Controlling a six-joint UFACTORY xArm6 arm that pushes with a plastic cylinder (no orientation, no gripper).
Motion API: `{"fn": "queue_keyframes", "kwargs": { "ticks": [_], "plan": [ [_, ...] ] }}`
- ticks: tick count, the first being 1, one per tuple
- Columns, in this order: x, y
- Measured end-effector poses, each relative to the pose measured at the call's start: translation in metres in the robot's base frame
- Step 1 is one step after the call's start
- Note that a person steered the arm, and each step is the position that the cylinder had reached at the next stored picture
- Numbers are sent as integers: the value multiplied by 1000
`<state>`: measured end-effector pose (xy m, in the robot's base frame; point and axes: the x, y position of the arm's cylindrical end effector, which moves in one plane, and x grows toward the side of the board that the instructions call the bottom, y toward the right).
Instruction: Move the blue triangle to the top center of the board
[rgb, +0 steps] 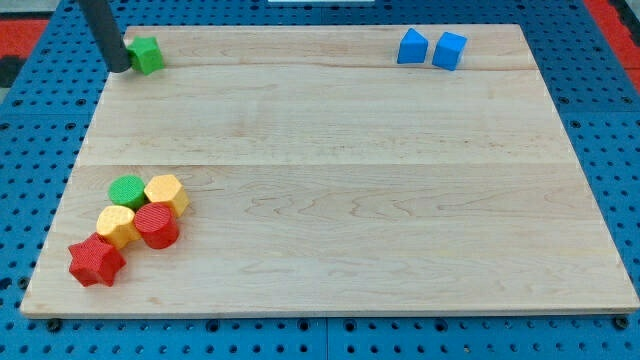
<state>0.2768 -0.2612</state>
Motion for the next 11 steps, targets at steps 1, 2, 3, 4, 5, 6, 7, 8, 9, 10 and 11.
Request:
{"fn": "queue_keyframes", "kwargs": {
  "ticks": [1,2,3,4,5,6,7,8,9,10,11],
  "plan": [
    [0,10],
    [-7,34],
    [-17,53],
    [34,114],
    [88,242],
    [85,369],
    [37,486],
    [-18,544],
    [-58,477],
    [-41,397],
    [-25,300]
  ]
}}
